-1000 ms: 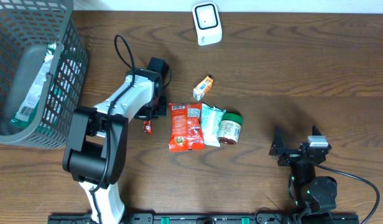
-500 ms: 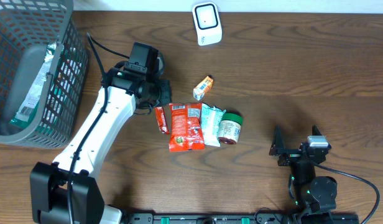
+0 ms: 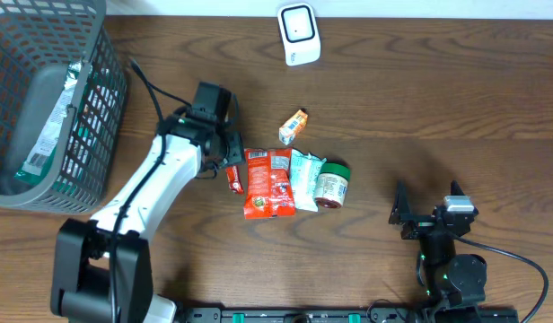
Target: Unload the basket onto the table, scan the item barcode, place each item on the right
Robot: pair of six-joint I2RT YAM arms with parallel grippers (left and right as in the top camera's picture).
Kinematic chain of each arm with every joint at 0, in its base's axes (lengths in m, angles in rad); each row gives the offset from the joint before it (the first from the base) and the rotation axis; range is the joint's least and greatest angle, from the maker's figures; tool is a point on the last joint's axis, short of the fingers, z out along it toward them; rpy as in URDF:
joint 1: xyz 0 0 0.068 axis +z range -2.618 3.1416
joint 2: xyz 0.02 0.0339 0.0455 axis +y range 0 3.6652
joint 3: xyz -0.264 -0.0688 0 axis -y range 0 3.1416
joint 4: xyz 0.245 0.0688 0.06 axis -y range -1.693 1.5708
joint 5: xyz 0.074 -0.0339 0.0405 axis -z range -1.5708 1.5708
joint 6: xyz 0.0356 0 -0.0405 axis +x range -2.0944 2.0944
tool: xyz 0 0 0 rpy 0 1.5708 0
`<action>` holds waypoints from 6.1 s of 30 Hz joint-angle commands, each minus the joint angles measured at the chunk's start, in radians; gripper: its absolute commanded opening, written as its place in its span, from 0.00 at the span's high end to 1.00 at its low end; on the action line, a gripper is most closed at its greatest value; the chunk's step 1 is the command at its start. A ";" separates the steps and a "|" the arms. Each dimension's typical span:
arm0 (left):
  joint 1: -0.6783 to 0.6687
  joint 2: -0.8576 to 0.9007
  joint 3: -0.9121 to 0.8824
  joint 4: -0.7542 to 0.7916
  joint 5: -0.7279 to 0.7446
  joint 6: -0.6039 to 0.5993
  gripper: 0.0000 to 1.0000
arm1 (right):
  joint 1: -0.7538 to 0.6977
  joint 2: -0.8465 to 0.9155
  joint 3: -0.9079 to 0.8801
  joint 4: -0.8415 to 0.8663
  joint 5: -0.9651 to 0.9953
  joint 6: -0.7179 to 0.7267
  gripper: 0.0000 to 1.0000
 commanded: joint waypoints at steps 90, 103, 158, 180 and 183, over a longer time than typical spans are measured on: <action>0.360 -0.093 0.898 -0.370 -0.322 0.153 0.14 | -0.012 -0.004 -0.001 -0.003 0.009 -0.004 0.01; 0.769 0.151 0.878 -0.375 -0.241 0.277 0.02 | -0.012 -0.004 -0.001 -0.003 0.010 -0.004 0.01; 0.860 0.568 0.943 -0.428 0.047 0.556 0.06 | -0.012 -0.004 -0.001 -0.003 0.010 -0.004 0.01; 0.818 0.598 0.703 -0.241 0.100 0.861 0.02 | -0.012 -0.004 -0.001 -0.003 0.010 -0.004 0.01; 0.819 0.601 0.661 -0.192 0.060 0.861 0.02 | -0.012 -0.004 -0.001 -0.003 0.010 -0.004 0.01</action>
